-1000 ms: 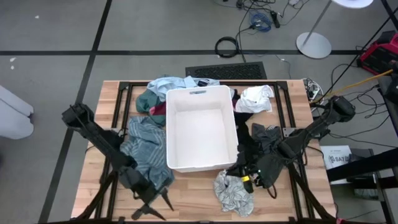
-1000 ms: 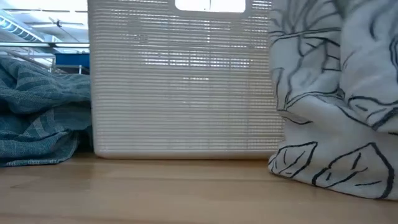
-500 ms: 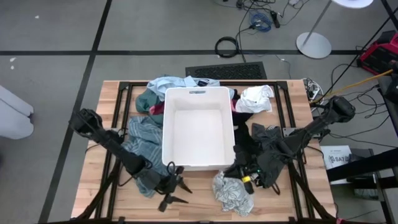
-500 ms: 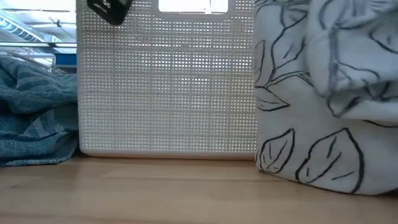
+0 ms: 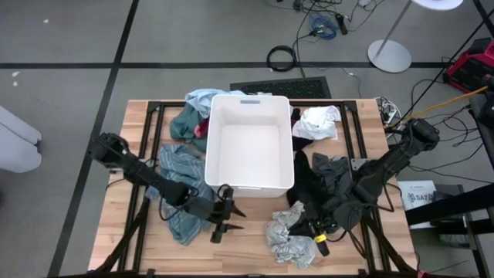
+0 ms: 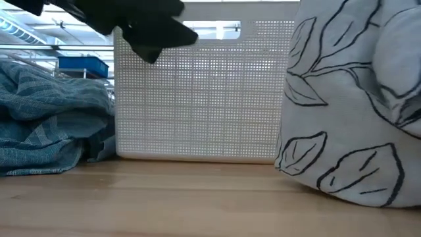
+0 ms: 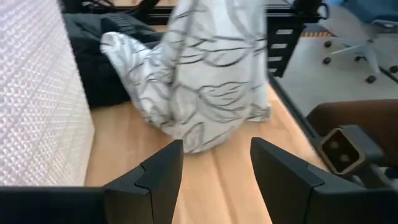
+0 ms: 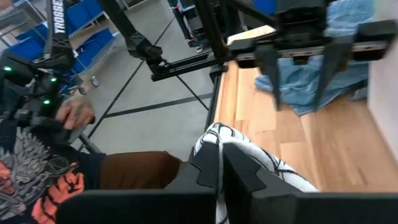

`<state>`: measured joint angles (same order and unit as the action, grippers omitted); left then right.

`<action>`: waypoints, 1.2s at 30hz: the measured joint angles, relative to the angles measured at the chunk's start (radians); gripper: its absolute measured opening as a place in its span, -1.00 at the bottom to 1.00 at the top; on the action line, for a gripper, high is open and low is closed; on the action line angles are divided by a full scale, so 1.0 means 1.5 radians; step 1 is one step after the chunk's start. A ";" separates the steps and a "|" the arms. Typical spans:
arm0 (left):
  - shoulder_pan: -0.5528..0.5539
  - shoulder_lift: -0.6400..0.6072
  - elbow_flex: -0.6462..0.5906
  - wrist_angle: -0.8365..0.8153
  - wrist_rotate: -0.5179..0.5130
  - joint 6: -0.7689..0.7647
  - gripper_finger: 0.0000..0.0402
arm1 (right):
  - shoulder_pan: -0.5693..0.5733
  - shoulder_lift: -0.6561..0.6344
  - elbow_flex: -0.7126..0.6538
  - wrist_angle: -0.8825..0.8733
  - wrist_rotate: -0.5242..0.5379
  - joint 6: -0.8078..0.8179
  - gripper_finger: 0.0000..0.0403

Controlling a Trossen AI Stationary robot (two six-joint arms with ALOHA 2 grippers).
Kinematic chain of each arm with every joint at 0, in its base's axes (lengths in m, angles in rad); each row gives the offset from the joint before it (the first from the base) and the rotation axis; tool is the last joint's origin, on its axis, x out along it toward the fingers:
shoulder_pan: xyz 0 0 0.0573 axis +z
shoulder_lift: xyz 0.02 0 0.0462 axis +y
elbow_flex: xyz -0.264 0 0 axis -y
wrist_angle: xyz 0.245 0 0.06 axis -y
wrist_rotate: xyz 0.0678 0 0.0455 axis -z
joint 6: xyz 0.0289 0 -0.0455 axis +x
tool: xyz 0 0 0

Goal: Sort clothes
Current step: Put the white and black towel into the white laundry organizer

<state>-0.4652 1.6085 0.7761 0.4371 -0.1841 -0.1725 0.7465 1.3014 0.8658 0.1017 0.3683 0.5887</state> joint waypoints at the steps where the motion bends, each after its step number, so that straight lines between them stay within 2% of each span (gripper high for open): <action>1: 0.007 0.000 0.000 -0.002 0.000 0.000 -0.01 | 0.003 0.000 0.000 0.000 0.000 0.001 -1.00; 5: 0.022 0.000 0.000 0.013 0.016 -0.016 -0.01 | 0.011 0.000 0.000 -0.010 0.000 0.002 -1.00; 7: 0.022 0.000 0.000 0.038 0.070 -0.023 -0.01 | 0.014 0.000 0.000 -0.032 0.000 0.011 -1.00; 12: -0.003 0.000 -0.001 0.138 0.257 -0.011 -0.01 | 0.004 0.005 0.000 -0.098 -0.002 0.051 -1.00; 14: -0.016 0.000 -0.001 0.188 0.298 0.001 -0.01 | -0.002 0.013 0.000 -0.102 -0.009 0.060 -1.00; 16: -0.026 -0.001 -0.001 0.218 0.311 0.014 -0.01 | -0.010 0.024 0.000 -0.095 -0.021 0.064 -1.00; 22: -0.055 -0.001 0.000 0.244 0.304 -0.001 -0.01 | -0.027 0.054 0.000 -0.090 -0.023 0.072 -1.00; 27: -0.084 0.016 0.040 0.206 0.149 -0.004 -0.01 | -0.046 0.070 0.000 -0.081 -0.020 0.072 -1.00; 29: -0.086 0.046 0.070 0.178 0.114 -0.022 -0.01 | -0.055 0.077 0.000 -0.076 -0.021 0.072 -1.00; 36: -0.067 0.176 0.170 0.134 0.107 -0.037 -0.01 | -0.066 0.105 0.000 -0.039 -0.077 0.082 -0.95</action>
<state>-0.5663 1.8732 1.0306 0.6376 -0.0242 -0.2283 0.6482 1.4592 0.8661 0.0433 0.2533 0.7115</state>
